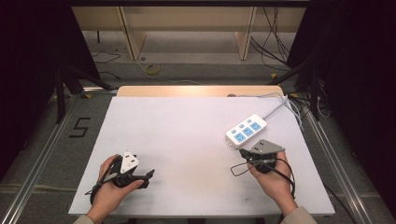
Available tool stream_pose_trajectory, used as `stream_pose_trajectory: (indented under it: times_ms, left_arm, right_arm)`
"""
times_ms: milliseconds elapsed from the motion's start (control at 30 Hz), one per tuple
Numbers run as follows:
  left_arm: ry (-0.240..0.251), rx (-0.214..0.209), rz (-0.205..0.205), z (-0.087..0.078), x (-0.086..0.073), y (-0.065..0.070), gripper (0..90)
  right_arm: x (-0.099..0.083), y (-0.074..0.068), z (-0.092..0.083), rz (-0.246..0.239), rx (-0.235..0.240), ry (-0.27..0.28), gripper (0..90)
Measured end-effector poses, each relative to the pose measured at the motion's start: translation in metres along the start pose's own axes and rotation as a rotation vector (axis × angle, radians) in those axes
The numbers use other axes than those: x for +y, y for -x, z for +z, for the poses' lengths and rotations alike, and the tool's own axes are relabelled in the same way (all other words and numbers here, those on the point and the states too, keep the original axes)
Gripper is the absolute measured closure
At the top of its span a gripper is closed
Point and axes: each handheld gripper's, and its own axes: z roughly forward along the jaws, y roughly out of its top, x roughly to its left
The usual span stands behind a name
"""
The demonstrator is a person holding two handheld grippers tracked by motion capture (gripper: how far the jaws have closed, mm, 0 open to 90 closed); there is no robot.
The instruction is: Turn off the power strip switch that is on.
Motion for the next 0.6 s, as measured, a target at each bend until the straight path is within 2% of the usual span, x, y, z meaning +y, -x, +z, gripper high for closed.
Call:
stream_pose_trajectory:
  times_ms: [600]
  left_arm:
    - [-0.001,0.001,0.002,0.0,0.0,0.0,16.1]
  right_arm:
    - [0.009,0.016,0.004,0.015,-0.035,-0.005,90.0]
